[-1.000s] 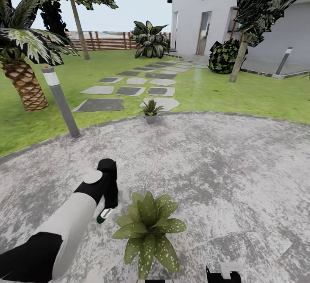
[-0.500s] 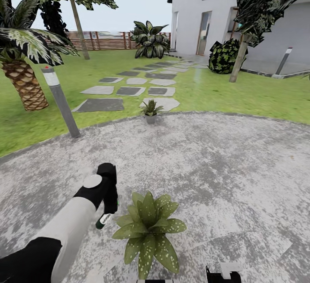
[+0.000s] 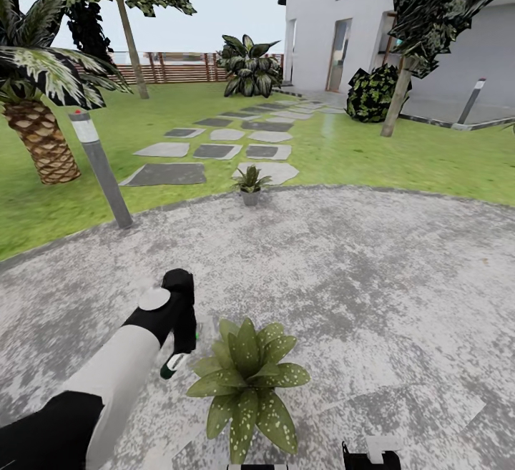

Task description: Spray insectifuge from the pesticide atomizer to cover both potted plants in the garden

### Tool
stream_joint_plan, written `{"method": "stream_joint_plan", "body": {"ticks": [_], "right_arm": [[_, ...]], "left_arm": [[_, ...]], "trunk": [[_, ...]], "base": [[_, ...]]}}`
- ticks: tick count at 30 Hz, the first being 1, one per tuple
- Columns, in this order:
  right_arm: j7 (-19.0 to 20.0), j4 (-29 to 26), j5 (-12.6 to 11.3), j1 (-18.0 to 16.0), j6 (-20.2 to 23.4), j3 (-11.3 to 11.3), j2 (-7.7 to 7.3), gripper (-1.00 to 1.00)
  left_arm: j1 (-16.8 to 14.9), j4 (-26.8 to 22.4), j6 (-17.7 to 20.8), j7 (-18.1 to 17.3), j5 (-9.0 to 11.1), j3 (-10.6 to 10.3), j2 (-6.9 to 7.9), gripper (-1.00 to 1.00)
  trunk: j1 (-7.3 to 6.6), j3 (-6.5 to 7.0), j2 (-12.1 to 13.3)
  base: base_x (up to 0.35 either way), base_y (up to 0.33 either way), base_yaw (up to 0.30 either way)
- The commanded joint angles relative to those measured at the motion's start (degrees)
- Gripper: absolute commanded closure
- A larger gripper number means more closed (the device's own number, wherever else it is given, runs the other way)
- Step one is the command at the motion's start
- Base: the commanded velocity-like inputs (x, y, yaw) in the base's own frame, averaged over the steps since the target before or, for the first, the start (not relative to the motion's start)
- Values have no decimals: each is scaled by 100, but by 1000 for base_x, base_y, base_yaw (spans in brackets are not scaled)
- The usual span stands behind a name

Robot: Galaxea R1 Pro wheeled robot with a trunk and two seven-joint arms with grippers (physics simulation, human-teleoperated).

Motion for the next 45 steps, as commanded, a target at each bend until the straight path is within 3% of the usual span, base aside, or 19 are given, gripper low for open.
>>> {"method": "stream_joint_plan", "body": {"ticks": [1, 5, 7, 10, 12, 13, 17, 19, 21, 24, 26, 28, 31, 33, 36, 40, 42, 45], "right_arm": [[-28, 3, -30, -3, -14, 50, -2, -100], [-28, 3, -30, -3, -14, 50, -2, -100], [-28, 3, -30, -3, -14, 50, -2, -100], [-28, 3, -30, -3, -14, 50, -2, -100], [-28, 3, -30, -3, -14, 50, -2, -100], [-28, 3, -30, -3, -14, 50, -2, -100], [-28, 3, -30, -3, -14, 50, -2, -100], [-28, 3, -30, -3, -14, 50, -2, -100], [-28, 3, -30, -3, -14, 50, -2, -100], [-28, 3, -30, -3, -14, 50, -2, -100], [-28, 3, -30, -3, -14, 50, -2, -100], [-28, 3, -30, -3, -14, 50, -2, -100], [-28, 3, -30, -3, -14, 50, -2, -100], [-28, 3, -30, -3, -14, 50, -2, -100], [-28, 3, -30, -3, -14, 50, -2, -100], [-28, 3, -30, -3, -14, 50, -2, -100], [-28, 3, -30, -3, -14, 50, -2, -100], [-28, 3, -30, -3, -14, 50, -2, -100]], "left_arm": [[-289, 16, 69, -35, -18, -6, -83, 100], [-391, 37, 40, -35, -34, 4, 14, 100], [-255, 181, 24, -35, -25, 3, 340, 100], [107, 326, 45, -35, -31, 9, 525, 100], [236, 343, 174, 525, -25, 127, 517, 100], [235, 311, 314, 627, -24, 233, 488, 100], [113, 256, 552, 724, -28, 336, 177, 100], [93, 244, 554, 741, -31, 338, 174, 100], [140, 259, 527, 753, -36, 348, 237, 100], [165, 317, 506, 783, 52, 376, 726, 100], [175, 319, 505, 803, 296, 386, 855, 100], [148, 265, 515, 813, 367, 377, 810, 100], [-2, 223, 553, 817, 386, 361, 483, 100], [-232, 224, 564, 817, 382, 358, 369, 100], [-261, 231, 555, 817, 381, 370, 444, 100], [-117, 310, 530, 1108, 416, 381, 852, 100], [160, 321, 523, 1420, 493, 383, 908, 100], [244, 296, 531, 1793, 635, 531, 886, 100]], "trunk": [[0, -6, -2], [0, -6, -2], [0, -6, -2], [0, -6, -2], [0, -6, -2], [0, -6, -2], [0, -6, -2], [0, -6, -2], [0, -6, -2], [0, -6, -2], [0, -6, -2], [0, -6, -2], [0, -6, -2], [0, -6, -2], [0, -6, -2], [0, -6, -2], [0, -6, -2], [0, -6, -2]], "base": [[0, 0, 0], [0, 0, 0], [0, 0, 0], [0, 0, 0], [0, 0, 0], [0, 0, 0], [0, 0, 0], [0, 0, 0], [0, 0, 0], [0, 0, 0], [0, 0, 0], [0, 0, 0], [0, 0, 0], [0, 0, 0], [0, 0, 0], [0, 0, 0], [0, 0, 0], [0, 0, 0]]}}
